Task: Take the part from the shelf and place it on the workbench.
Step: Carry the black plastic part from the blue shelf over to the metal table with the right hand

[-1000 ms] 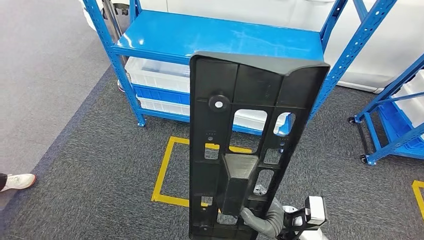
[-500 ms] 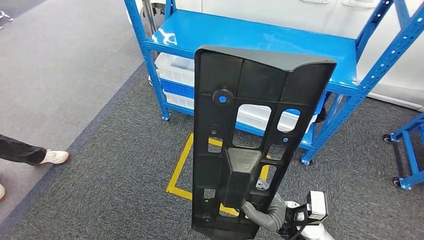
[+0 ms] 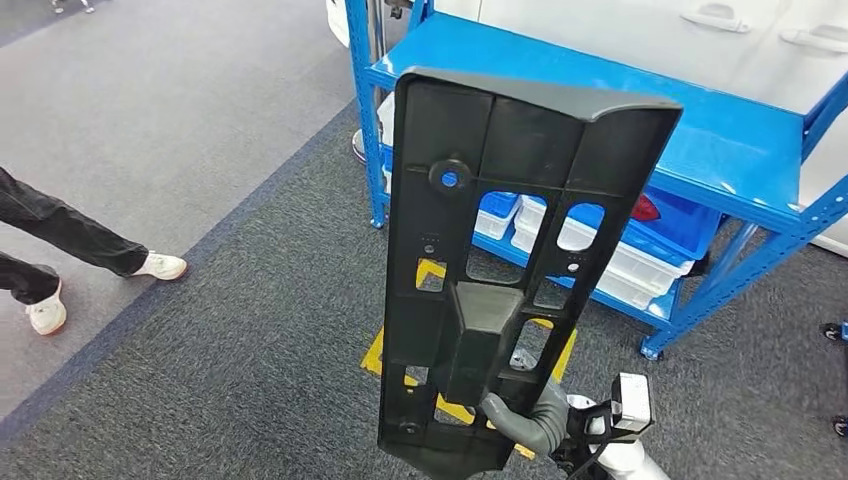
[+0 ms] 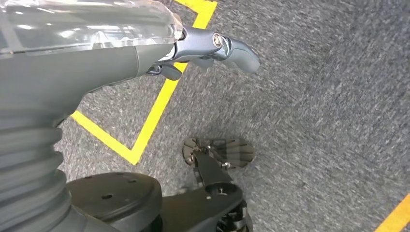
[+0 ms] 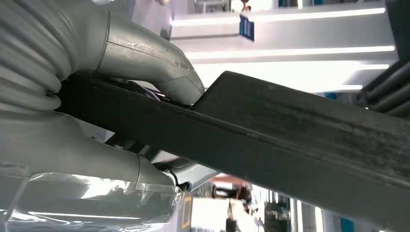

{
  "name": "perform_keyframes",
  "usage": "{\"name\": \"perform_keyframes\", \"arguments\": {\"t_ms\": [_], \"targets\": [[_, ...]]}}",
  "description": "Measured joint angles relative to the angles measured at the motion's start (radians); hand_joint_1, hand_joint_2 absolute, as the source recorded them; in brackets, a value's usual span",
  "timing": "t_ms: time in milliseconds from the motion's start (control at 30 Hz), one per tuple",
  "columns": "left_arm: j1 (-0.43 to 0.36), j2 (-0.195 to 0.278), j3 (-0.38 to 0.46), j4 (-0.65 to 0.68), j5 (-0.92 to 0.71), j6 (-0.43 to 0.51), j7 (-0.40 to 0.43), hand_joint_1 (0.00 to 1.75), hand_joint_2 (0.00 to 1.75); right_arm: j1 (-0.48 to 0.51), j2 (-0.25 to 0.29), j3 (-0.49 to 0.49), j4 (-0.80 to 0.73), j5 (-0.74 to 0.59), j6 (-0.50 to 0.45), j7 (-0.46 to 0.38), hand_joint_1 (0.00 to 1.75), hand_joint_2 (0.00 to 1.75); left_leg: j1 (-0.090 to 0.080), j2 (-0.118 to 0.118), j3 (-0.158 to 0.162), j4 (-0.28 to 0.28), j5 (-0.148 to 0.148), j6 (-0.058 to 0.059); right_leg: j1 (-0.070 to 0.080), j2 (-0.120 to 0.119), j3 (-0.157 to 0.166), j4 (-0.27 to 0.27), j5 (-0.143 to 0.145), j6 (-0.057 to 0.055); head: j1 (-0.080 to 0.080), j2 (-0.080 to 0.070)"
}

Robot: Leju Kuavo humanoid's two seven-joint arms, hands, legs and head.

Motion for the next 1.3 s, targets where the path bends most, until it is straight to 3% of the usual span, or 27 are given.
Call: {"name": "perform_keyframes", "arguments": {"t_ms": [33, 67, 133, 200, 267, 333, 400, 467, 533, 567, 600, 633, 700, 733, 767, 833, 900, 967, 1033, 1067, 1100, 1133, 1200, 1267, 1300], "targets": [[0.001, 0.0, 0.0, 0.0, 0.0, 0.0, 0.0, 0.0, 1.75, 0.001, 0.0, 0.0, 0.0, 0.0, 0.0, 0.0, 1.75, 1.75, 0.0, -0.013, -0.004, 0.003, 0.001, -0.001, -0.002, 0.003, -0.016, 0.033, -0.003, 0.002, 0.0, 0.0], [0.002, 0.0, 0.0, 0.0, 0.0, 0.0, 0.0, 0.0, 1.75, 0.002, 0.0, 0.0, 0.0, 0.0, 0.0, 0.0, 1.75, 1.75, 0.001, -0.026, -0.006, 0.007, 0.002, -0.003, -0.004, 0.004, -0.013, 0.027, 0.013, 0.004, 0.0, 0.0], [0.003, 0.0, 0.0, 0.0, 0.0, 0.0, 0.0, 0.0, 1.75, 0.001, 0.0, 0.0, 0.0, 0.0, 0.0, 0.0, 1.75, 1.75, 0.004, -0.053, -0.011, 0.019, 0.0, -0.01, -0.014, 0.018, 0.047, -0.093, 0.082, 0.007, 0.0, 0.0], [0.001, 0.0, 0.0, 0.0, 0.0, 0.0, 0.0, 0.0, 1.75, 0.001, 0.0, 0.0, 0.0, 0.0, 0.0, 0.0, 1.75, 1.75, 0.004, -0.076, -0.022, 0.035, -0.003, -0.023, -0.019, 0.054, 0.101, -0.205, 0.117, 0.008, 0.0, 0.0], [0.002, 0.0, 0.0, 0.0, 0.0, 0.0, -0.001, 0.0, 1.75, 0.001, 0.0, 0.0, 0.0, 0.0, 0.0, 0.0, 1.75, 1.75, 0.005, -0.095, -0.035, 0.04, 0.001, -0.039, -0.015, 0.068, 0.109, -0.227, 0.114, 0.001, 0.0, 0.0], [0.006, 0.0, 0.0, 0.0, 0.0, 0.0, -0.001, 0.0, 1.75, 0.0, -0.001, 0.0, 0.0, -0.001, 0.0, 0.0, 1.75, 1.75, 0.008, -0.101, -0.043, 0.04, 0.005, -0.051, -0.014, 0.047, 0.106, -0.229, 0.12, -0.013, 0.0, 0.0], [0.007, 0.001, 0.0, 0.0, 0.0, 0.0, 0.0, 0.0, 1.75, -0.002, -0.006, 0.0, 0.0, -0.001, 0.0, 0.0, 1.75, 1.75, 0.006, -0.056, -0.064, 0.081, -0.021, -0.06, -0.015, 0.023, 0.107, -0.236, 0.126, -0.027, 0.0, 0.0], [0.003, 0.001, 0.0, 0.0, 0.0, 0.0, 0.0, 0.0, 1.75, 0.0, -0.008, 0.0, 0.0, -0.001, 0.0, 0.0, 1.75, 1.75, 0.004, 0.0, -0.118, 0.202, -0.087, -0.066, -0.011, -0.005, 0.106, -0.238, 0.128, -0.035, 0.0, 0.0], [0.003, 0.001, 0.0, 0.0, 0.0, 0.0, 0.0, 0.0, 1.75, 0.001, -0.009, 0.001, 0.0, -0.001, 0.0, 0.0, 1.75, 1.75, 0.005, 0.014, -0.169, 0.317, -0.131, -0.068, -0.007, -0.034, 0.104, -0.237, 0.128, -0.038, 0.0, 0.0], [0.004, 0.001, 0.0, 0.0, 0.0, 0.0, 0.0, 0.0, 1.75, 0.001, -0.01, 0.001, 0.0, -0.001, 0.0, 0.0, 1.75, 1.75, 0.005, 0.016, -0.169, 0.325, -0.127, -0.068, -0.006, -0.048, 0.104, -0.237, 0.127, -0.038, 0.0, 0.0], [0.005, 0.001, 0.0, 0.0, 0.0, 0.0, 0.0, 0.0, 1.75, 0.001, -0.01, 0.001, 0.0, -0.001, 0.0, 0.0, 1.75, 1.75, 0.005, 0.019, -0.15, 0.295, -0.106, -0.066, -0.005, -0.061, 0.104, -0.237, 0.127, -0.037, 0.0, 0.0], [0.006, 0.001, 0.0, 0.0, 0.0, 0.0, 0.0, 0.0, 1.75, 0.001, -0.01, 0.001, 0.0, -0.001, 0.0, 0.0, 1.75, 1.75, 0.003, 0.029, -0.111, 0.228, -0.074, -0.061, -0.004, -0.073, 0.106, -0.237, 0.126, -0.036, 0.0, 0.0], [0.004, 0.001, 0.0, 0.0, 0.0, 0.002, -0.001, 0.0, 1.75, 0.0, -0.01, 0.001, -0.001, -0.001, 0.0, 0.0, 1.75, 1.75, -0.006, 0.075, -0.038, 0.092, -0.033, -0.044, 0.0, -0.093, 0.109, -0.237, 0.124, -0.031, 0.0, 0.0], [0.004, 0.001, 0.0, 0.0, 0.001, 0.003, -0.002, 0.0, 1.75, 0.0, -0.01, 0.001, -0.001, 0.0, 0.0, 0.0, 1.75, 1.75, -0.011, 0.091, -0.019, 0.053, -0.026, -0.034, 0.002, -0.102, 0.111, -0.237, 0.123, -0.026, 0.0, 0.0], [0.006, 0.001, 0.0, 0.0, 0.002, 0.005, -0.003, 0.0, 1.75, 0.001, -0.01, 0.001, -0.001, 0.0, 0.0, 0.0, 1.75, 1.75, -0.016, 0.096, -0.016, 0.039, -0.028, -0.026, 0.004, -0.111, 0.113, -0.239, 0.122, -0.021, 0.0, 0.0], [0.014, 0.002, 0.001, 0.0, 0.008, 0.012, -0.003, 0.0, 1.75, 0.001, -0.01, 0.006, -0.001, 0.001, 0.001, 0.0, 1.75, 1.75, -0.014, 0.071, -0.016, 0.032, -0.021, -0.014, 0.004, -0.126, 0.118, -0.242, 0.121, -0.009, 0.0, 0.0], [0.023, 0.003, 0.002, 0.0, 0.019, 0.018, -0.003, 0.0, 1.75, -0.001, -0.01, 0.014, 0.0, 0.003, 0.004, 0.0, 1.75, 1.75, -0.008, 0.047, -0.009, 0.018, -0.011, -0.002, 0.001, -0.089, 0.113, -0.219, 0.099, 0.0, 0.0, 0.0], [0.025, 0.002, 0.004, 0.0, 0.031, 0.022, -0.006, 0.0, 1.75, 0.002, -0.008, 0.025, 0.001, 0.009, 0.01, 0.001, 1.75, 1.75, -0.007, 0.024, -0.008, 0.011, -0.003, 0.007, -0.003, -0.026, 0.067, -0.119, 0.042, 0.004, 0.0, 0.0], [0.028, 0.0, 0.007, 0.0, 0.039, 0.025, -0.012, 0.0, 1.75, 0.011, -0.007, 0.041, 0.002, 0.022, 0.017, 0.0, 1.75, 1.75, -0.008, -0.004, -0.012, 0.012, 0.0, 0.011, -0.004, -0.003, 0.003, 0.004, -0.003, 0.005, 0.0, 0.0], [0.03, 0.0, 0.009, 0.0, 0.04, 0.028, -0.014, 0.0, 1.75, 0.02, -0.006, 0.047, 0.003, 0.031, 0.017, -0.004, 1.75, 1.75, -0.008, -0.02, -0.013, 0.013, 0.001, 0.011, -0.004, 0.0, -0.011, 0.026, 0.003, 0.005, 0.0, 0.0], [0.033, 0.0, 0.01, 0.0, 0.038, 0.03, -0.015, 0.0, 1.75, 0.03, -0.006, 0.052, 0.003, 0.04, 0.016, -0.01, 1.75, 1.75, -0.008, -0.036, -0.013, 0.016, 0.0, 0.01, -0.005, 0.002, -0.007, 0.007, 0.028, 0.004, 0.0, 0.0], [0.036, 0.0, 0.011, 0.0, 0.034, 0.032, -0.016, 0.0, 1.75, 0.042, -0.006, 0.054, 0.003, 0.047, 0.014, -0.019, 1.75, 1.75, -0.008, -0.051, -0.013, 0.02, -0.001, 0.008, -0.006, 0.009, 0.013, -0.045, 0.067, 0.003, 0.0, 0.0], [0.039, 0.0, 0.012, 0.0, 0.029, 0.035, -0.016, 0.0, 1.75, 0.062, -0.006, 0.054, 0.002, 0.057, 0.014, -0.034, 1.75, 1.75, -0.007, -0.077, -0.018, 0.032, -0.006, 0.0, -0.008, 0.048, 0.064, -0.172, 0.128, -0.003, 0.0, 0.0], [0.04, 0.0, 0.012, 0.0, 0.026, 0.037, -0.012, 0.0, 1.75, 0.071, -0.006, 0.053, 0.002, 0.06, 0.015, -0.04, 1.75, 1.75, -0.006, -0.095, -0.029, 0.04, -0.008, -0.012, -0.007, 0.076, 0.083, -0.226, 0.139, -0.008, 0.0, 0.0], [0.042, 0.0, 0.012, 0.0, 0.025, 0.038, -0.009, 0.0, 1.75, 0.074, -0.005, 0.053, 0.002, 0.06, 0.016, -0.041, 1.75, 1.75, -0.005, -0.103, -0.034, 0.041, -0.007, -0.019, -0.005, 0.073, 0.083, -0.23, 0.138, -0.011, 0.0, 0.0]]}}
